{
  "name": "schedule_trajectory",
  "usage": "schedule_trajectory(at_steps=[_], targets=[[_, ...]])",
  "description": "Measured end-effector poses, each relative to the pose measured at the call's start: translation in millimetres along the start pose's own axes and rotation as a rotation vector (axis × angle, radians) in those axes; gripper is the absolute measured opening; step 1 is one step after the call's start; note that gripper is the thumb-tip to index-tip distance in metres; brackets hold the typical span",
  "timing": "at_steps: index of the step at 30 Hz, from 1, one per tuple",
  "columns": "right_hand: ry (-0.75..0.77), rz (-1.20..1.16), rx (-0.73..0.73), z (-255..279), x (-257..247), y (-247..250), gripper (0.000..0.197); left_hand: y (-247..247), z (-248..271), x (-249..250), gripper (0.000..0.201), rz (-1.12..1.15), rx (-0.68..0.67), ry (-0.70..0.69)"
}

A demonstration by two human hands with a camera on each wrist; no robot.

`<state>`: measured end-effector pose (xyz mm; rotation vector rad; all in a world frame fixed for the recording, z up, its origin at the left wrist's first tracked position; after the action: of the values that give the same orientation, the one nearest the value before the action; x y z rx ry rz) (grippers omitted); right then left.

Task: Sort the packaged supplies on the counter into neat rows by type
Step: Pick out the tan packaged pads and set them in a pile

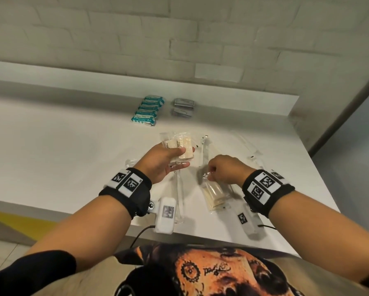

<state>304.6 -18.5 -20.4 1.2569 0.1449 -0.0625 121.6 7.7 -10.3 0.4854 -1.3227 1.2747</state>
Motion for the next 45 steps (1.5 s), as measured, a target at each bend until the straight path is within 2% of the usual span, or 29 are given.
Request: schedule_trajectory(at_steps=[2, 3, 6, 8, 11, 13, 18, 22, 26, 28, 31, 32, 34, 36, 39, 41, 43, 45], targets=[[0.041, -0.017, 0.126, -2, 0, 7, 0.026, 2, -1, -1, 0.019, 0.003, 0.017, 0.002], [0.07, -0.125, 0.2, -2, -3, 13, 0.025, 3, -2, -2, 0.018, -0.003, 0.022, 0.003], [0.097, -0.712, 0.36, 4, -15, 33, 0.015, 0, -5, -3, 0.02, -0.035, 0.036, -0.006], [0.111, -0.934, 0.326, 7, -26, 38, 0.019, -7, -5, -2, 0.025, -0.076, 0.007, -0.023], [0.117, -1.067, 0.295, 8, -33, 37, 0.03, -18, -4, 2, 0.023, -0.147, -0.109, -0.055], [0.091, -1.135, 0.334, 6, -27, 37, 0.025, -20, -4, 7, 0.019, -0.14, -0.141, -0.075], [0.015, -1.351, 0.343, 4, -11, 40, 0.01, -15, -10, 14, 0.021, -0.132, 0.04, -0.146], [0.034, -1.271, 0.302, 2, -9, 43, 0.015, -13, -15, 16, 0.026, -0.243, 0.122, -0.189], [0.084, -1.064, 0.277, -1, -11, 51, 0.004, -14, -18, 15, 0.028, -0.371, 0.12, -0.197], [0.1, -0.886, 0.271, -1, -13, 58, 0.005, -16, -18, 14, 0.028, -0.415, 0.103, -0.193], [0.048, -0.405, 0.356, -1, -9, 66, 0.009, -18, -19, 11, 0.022, -0.371, 0.076, -0.166], [0.03, -0.309, 0.37, 0, -6, 66, 0.012, -17, -18, 11, 0.018, -0.346, 0.072, -0.149], [0.008, -0.318, 0.285, 2, 1, 59, 0.013, -15, -19, 10, 0.016, -0.284, 0.06, -0.104], [0.021, -0.311, 0.136, 4, 7, 46, 0.017, -12, -19, 10, 0.017, -0.188, 0.054, -0.057], [0.026, -0.204, -0.006, 4, 12, 19, 0.018, -9, -18, 9, 0.02, -0.11, 0.022, -0.035], [-0.006, -0.15, -0.002, 1, 15, 3, 0.014, -10, -17, 7, 0.02, -0.165, 0.0, -0.037], [-0.023, -0.157, 0.061, -3, 16, -1, 0.013, -12, -16, 5, 0.017, -0.217, -0.008, -0.042], [-0.011, -0.392, 0.171, -4, 15, 8, 0.015, -13, -19, 3, 0.013, -0.202, 0.004, -0.054]])
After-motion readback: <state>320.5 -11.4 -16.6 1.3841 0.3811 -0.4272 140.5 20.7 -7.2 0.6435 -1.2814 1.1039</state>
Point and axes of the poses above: each hand's wrist, its own z-axis away from the middle knuckle, its own y-axis out of the back of the hand, x = y × z, the point moved 3 cm from there along -z, towards the middle knuckle, and after that the axes turned 1 degree about y, right-handed, at the moved point
